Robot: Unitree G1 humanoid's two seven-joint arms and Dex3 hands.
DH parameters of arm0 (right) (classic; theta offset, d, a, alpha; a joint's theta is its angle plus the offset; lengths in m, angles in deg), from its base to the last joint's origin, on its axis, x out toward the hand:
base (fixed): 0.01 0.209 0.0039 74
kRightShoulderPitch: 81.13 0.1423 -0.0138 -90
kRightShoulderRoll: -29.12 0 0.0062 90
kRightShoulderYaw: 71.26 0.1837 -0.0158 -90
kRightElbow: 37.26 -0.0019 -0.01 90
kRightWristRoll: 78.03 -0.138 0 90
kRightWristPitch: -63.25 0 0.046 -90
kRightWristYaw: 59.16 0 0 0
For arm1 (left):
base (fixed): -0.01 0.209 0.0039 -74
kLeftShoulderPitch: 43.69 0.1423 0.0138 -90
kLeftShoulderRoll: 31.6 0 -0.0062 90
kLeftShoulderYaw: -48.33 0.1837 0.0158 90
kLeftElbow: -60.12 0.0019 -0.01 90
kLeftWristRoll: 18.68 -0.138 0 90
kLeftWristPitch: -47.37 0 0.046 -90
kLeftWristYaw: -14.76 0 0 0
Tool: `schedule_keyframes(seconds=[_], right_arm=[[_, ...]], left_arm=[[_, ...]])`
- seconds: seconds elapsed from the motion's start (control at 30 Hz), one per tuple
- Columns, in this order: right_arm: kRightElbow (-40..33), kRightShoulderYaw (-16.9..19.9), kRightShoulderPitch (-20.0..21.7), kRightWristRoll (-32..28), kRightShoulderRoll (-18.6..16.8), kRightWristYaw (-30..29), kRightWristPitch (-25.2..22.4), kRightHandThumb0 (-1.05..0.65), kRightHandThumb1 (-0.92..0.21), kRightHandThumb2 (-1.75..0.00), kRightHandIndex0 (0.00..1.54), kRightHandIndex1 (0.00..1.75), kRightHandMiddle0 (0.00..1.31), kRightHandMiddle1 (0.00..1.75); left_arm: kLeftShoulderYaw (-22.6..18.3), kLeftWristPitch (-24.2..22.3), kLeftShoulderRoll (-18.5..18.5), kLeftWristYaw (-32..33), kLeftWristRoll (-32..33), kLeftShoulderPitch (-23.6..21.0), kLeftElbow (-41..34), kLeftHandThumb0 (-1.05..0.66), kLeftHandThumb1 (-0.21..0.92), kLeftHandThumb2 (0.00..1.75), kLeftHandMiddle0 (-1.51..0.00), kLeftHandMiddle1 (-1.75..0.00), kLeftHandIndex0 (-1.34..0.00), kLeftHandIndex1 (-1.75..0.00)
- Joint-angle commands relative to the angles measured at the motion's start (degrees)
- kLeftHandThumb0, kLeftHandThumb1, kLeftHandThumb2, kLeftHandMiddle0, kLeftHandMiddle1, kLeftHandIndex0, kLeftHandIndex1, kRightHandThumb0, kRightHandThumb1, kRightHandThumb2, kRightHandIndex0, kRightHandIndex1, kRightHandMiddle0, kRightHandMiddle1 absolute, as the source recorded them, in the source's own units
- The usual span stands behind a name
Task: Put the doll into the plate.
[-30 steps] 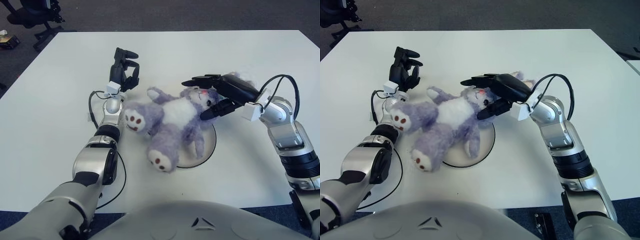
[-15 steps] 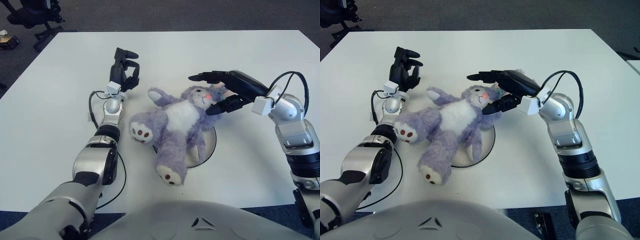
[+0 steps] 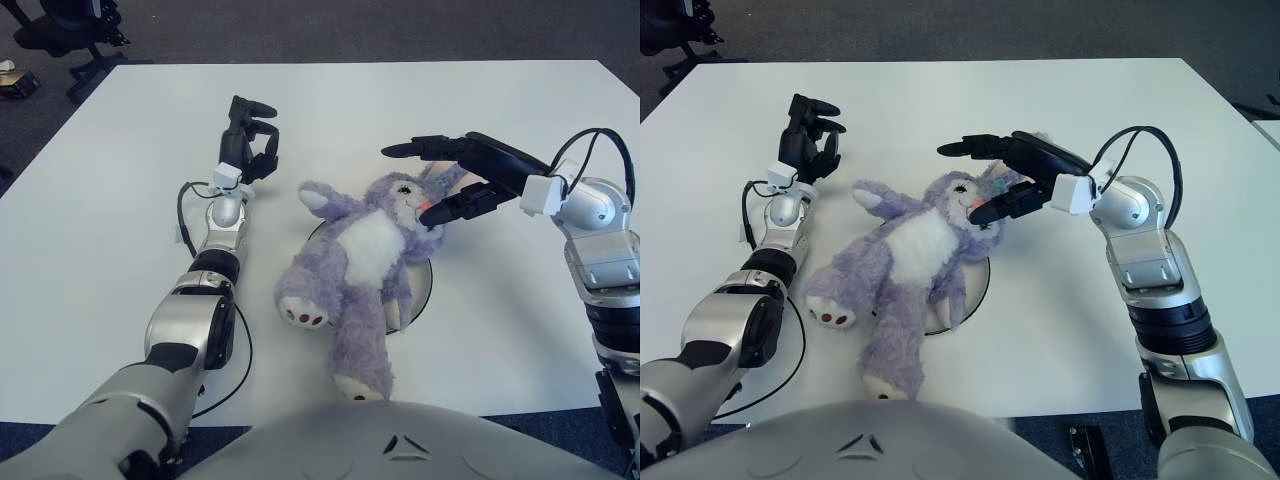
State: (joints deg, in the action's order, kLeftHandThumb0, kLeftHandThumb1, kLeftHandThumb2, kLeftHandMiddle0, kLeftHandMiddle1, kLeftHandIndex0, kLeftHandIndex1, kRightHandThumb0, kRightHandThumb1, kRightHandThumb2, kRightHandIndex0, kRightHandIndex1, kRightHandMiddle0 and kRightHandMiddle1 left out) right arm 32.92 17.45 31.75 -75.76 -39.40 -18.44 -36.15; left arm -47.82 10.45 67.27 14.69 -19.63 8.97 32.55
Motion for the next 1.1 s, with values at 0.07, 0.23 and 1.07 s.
schedule_keyframes(seconds=[0.07,0.23,1.07], right_arm=[[1.6,3.1,2.9,-3.0,-1.3,-2.2,-5.7,-0.25,-0.88,-0.03,0.42,0.02,0.51,0.02],[7.6,6.1,4.6,-7.0,-4.6,-4.9,-6.9,-0.21,-0.87,-0.02,0.47,0.02,0.56,0.04],[15.8,10.2,1.0,-6.2,-10.7,-20.2,-4.9,-0.22,-0.89,-0.01,0.69,0.04,0.77,0.11]], left_arm=[[0.8,-0.1,1.9,0.0,-1.2,7.7,4.4,0.0,0.92,0.5,-0.17,-1.7,-0.17,-1.67],[0.8,0.0,1.9,0.0,-1.1,7.8,4.3,0.0,0.92,0.5,-0.17,-1.7,-0.17,-1.67],[0.3,0.3,1.3,-1.1,-0.5,7.9,4.6,0.0,0.92,0.5,-0.17,-1.69,-0.18,-1.67]])
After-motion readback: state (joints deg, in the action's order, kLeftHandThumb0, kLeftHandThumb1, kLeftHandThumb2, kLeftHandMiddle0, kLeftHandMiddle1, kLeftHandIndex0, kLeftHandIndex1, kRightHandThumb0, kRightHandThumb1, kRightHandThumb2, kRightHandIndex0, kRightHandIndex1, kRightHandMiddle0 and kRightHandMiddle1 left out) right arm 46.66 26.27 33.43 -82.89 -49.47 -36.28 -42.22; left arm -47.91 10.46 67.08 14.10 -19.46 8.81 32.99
